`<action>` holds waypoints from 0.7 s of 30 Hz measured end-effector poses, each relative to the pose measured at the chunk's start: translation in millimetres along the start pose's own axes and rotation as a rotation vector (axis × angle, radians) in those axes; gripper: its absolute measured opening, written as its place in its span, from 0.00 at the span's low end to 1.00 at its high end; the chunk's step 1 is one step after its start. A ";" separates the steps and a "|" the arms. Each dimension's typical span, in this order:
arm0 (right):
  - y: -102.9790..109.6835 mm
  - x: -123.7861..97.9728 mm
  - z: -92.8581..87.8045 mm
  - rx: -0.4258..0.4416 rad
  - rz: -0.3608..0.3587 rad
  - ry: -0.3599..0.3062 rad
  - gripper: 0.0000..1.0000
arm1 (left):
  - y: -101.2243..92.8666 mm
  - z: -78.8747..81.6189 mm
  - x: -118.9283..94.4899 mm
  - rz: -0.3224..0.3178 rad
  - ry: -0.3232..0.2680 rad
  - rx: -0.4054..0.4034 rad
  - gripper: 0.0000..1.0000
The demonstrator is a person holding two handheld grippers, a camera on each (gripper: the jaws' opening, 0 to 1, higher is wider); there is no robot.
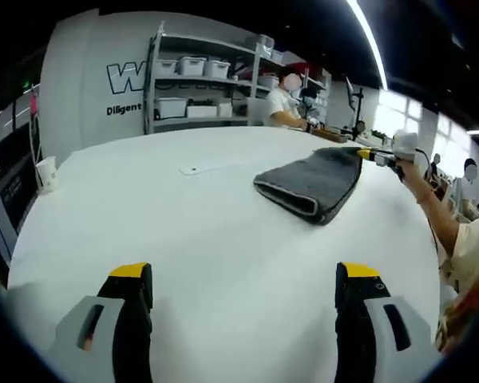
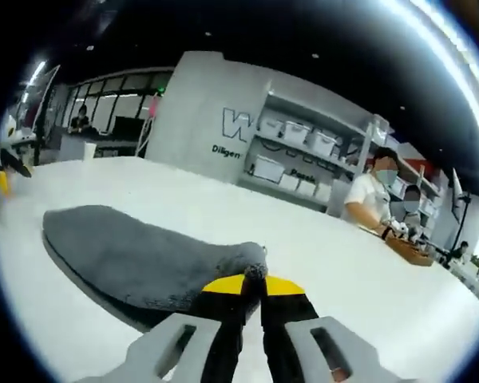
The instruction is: Open the folded towel by lifting each exposed corner and separating the folded layers until the towel lies flat within the target outline without major curled edges
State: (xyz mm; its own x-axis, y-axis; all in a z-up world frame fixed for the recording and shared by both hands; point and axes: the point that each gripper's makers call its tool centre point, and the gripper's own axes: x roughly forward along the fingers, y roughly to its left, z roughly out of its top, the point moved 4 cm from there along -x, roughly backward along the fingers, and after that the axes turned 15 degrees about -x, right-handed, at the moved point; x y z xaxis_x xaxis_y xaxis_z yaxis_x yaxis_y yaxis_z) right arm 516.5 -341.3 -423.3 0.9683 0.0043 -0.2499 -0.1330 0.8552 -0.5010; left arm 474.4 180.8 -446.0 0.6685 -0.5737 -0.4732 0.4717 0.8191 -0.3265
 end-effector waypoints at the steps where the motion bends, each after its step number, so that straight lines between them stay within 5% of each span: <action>1: -0.7 1.1 -7.9 0.011 0.006 0.016 0.00 | -0.4 -0.2 0.2 -0.003 0.002 0.001 0.93; 11: 7.7 -0.5 -57.4 0.106 0.072 0.114 0.04 | -0.6 -2.7 0.2 0.002 0.012 0.006 0.93; 21: 10.0 -2.9 -62.9 0.132 0.068 0.136 0.12 | -0.1 -3.9 1.0 0.002 0.019 0.006 0.93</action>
State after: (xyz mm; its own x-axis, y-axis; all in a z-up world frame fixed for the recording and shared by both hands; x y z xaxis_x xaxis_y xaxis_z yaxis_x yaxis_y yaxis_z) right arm 499.0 -365.4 -479.7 0.9192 0.0023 -0.3939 -0.1599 0.9160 -0.3679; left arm 472.8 180.1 -449.6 0.6586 -0.5721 -0.4888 0.4742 0.8199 -0.3207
